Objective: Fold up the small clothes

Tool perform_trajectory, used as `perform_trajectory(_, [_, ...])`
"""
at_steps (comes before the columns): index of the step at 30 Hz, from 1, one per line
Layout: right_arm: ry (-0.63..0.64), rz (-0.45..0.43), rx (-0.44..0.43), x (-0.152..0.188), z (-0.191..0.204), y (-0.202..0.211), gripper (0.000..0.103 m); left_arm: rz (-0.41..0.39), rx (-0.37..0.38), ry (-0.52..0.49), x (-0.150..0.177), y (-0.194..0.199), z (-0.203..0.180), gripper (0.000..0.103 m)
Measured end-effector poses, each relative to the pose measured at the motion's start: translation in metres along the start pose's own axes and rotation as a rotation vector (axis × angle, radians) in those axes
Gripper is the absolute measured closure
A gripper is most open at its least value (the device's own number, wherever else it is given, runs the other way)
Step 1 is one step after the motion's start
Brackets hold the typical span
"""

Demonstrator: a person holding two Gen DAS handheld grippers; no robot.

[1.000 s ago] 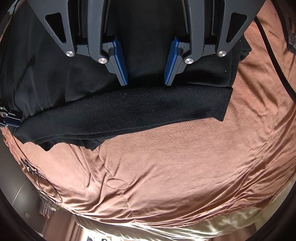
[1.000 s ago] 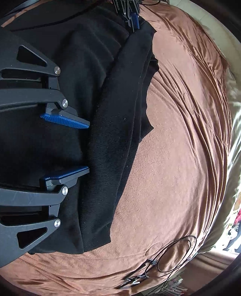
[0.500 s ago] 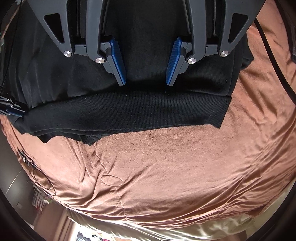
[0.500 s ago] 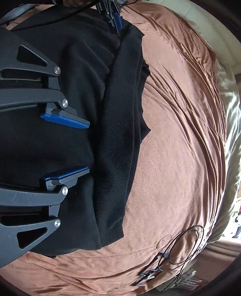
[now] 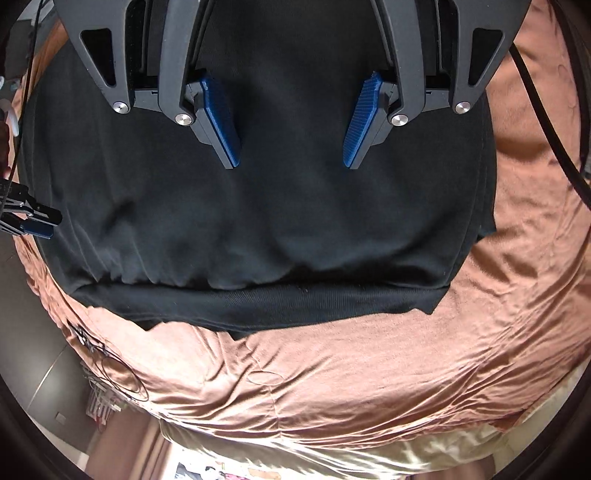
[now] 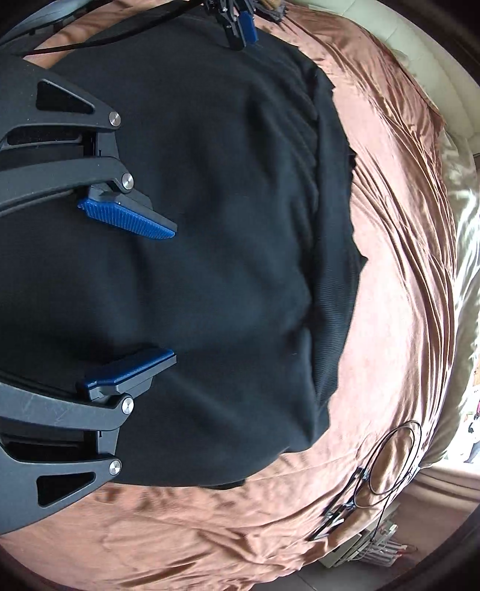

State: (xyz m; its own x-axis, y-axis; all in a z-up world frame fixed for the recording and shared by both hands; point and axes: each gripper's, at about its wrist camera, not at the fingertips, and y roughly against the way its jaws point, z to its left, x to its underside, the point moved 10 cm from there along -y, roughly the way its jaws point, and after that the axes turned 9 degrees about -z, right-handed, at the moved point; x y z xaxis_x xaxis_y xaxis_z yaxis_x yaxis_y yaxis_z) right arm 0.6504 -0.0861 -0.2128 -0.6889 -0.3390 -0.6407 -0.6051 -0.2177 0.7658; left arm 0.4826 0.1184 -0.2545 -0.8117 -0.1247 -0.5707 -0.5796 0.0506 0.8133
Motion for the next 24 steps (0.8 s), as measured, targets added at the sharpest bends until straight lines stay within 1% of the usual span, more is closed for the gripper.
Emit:
perform_trajectory(4, [0.027,-0.024,0.022,0.019,-0.002,0.020,0.043,-0.014,-0.026,-0.019,0.019,0.012,-0.004,0.040])
perform_trajectory(8, [0.017,-0.046,0.025,0.042,-0.006,0.041,0.043,-0.029,-0.062,-0.031,0.038,0.022,-0.001,0.038])
perform_trajectory(10, [0.004,-0.048,0.021,0.052,-0.009,0.048,0.043,-0.032,-0.073,-0.020,0.049,0.028,0.002,0.034])
perform_trajectory(13, [-0.011,-0.051,0.017,0.070,-0.012,0.058,0.043,-0.038,-0.082,0.001,0.064,0.035,0.007,0.032])
perform_trajectory(17, [-0.027,-0.060,0.011,0.091,-0.015,0.069,0.043,-0.048,-0.082,0.040,0.082,0.047,0.012,0.031])
perform_trajectory(24, [-0.077,-0.073,0.013,0.115,-0.021,0.089,0.043,-0.044,-0.087,0.075,0.110,0.063,0.018,0.030])
